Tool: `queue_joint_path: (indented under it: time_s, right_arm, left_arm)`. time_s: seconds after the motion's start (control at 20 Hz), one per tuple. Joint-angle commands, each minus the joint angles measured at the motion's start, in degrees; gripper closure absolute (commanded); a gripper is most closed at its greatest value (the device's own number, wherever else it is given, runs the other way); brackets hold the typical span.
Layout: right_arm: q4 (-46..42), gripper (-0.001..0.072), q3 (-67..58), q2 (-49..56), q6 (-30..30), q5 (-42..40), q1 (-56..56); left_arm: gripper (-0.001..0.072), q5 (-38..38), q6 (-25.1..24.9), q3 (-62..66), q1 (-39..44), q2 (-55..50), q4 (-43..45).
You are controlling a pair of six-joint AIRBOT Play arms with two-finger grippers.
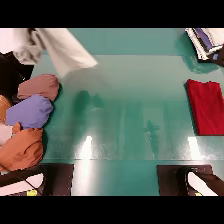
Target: Fold the shirts.
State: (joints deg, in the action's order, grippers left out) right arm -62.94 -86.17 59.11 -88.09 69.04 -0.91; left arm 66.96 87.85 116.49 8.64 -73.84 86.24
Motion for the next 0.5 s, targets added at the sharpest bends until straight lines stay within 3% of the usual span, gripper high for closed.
queue_joint_path:
  time_s: [0.0, 0.1, 0.25, 0.3, 0.35, 0.4, 0.45]
  right_arm:
    - [-0.02, 0.0692, -9.79, 5.68, 0.72, 3.85, -4.2]
    - [0.0, 0.0693, -13.77, 7.43, 0.72, 6.84, -5.27]
    - [-0.02, 0.0692, -17.2, 8.13, 0.72, 9.33, -5.79]
    - [-0.04, 0.0692, -17.86, 8.11, 0.72, 10.14, -5.79]
    - [-0.07, 0.0693, -17.99, 7.78, 0.72, 10.62, -5.73]
    - [-0.11, 0.0693, -17.94, 7.28, 0.72, 10.78, -5.73]
    - [-0.15, 0.0693, -17.94, 6.71, 0.72, 10.75, -5.73]
  left_arm:
    - [0.0685, 10.21, 1.42, -4.37, 12.7, 3.54, -0.04]
    - [0.0684, 11.37, 2.34, -11.1, 21.38, 3.5, -0.11]
    - [0.0681, 6.67, 2.27, -23.98, 32.2, 3.48, -2.99]
    - [0.0579, 4.35, 2.12, -27.56, 34.29, 3.48, -5.64]
    - [0.0271, 1.77, 2.14, -30.6, 35.65, 3.5, -7.5]
    - [0.0162, 0.96, 2.14, -32.09, 35.95, 3.5, -7.08]
    - [0.0161, 1.53, 2.19, -32.2, 35.26, 3.5, -4.81]
